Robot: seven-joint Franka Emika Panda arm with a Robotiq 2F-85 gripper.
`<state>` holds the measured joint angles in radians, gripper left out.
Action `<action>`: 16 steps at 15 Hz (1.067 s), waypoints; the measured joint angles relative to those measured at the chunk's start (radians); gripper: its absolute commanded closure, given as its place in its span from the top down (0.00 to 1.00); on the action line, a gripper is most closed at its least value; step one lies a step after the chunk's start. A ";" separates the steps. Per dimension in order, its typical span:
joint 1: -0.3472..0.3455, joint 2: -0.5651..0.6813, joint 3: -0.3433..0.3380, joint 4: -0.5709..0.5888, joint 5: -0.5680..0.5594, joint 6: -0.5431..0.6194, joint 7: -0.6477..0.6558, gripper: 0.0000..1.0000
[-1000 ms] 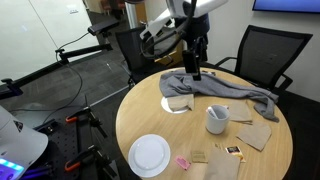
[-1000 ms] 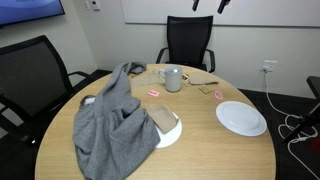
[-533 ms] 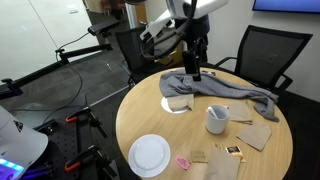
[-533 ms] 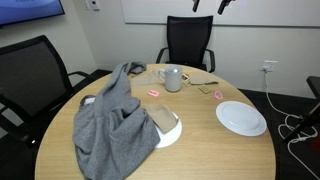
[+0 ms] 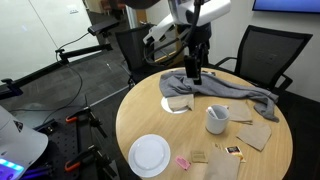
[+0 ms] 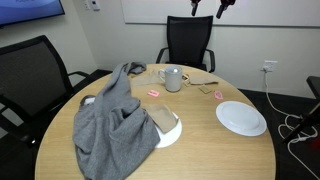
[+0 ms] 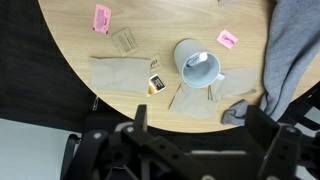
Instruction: Take the marker out of the cup and place it on the table
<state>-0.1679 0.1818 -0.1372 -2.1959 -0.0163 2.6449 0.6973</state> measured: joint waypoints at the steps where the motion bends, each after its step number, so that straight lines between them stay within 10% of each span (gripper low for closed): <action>1: 0.004 0.013 -0.008 0.010 0.000 0.000 0.000 1.00; 16: -0.007 0.253 -0.024 0.285 0.165 -0.224 -0.166 1.00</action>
<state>-0.1748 0.4347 -0.1612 -1.9110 0.1491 2.4209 0.5314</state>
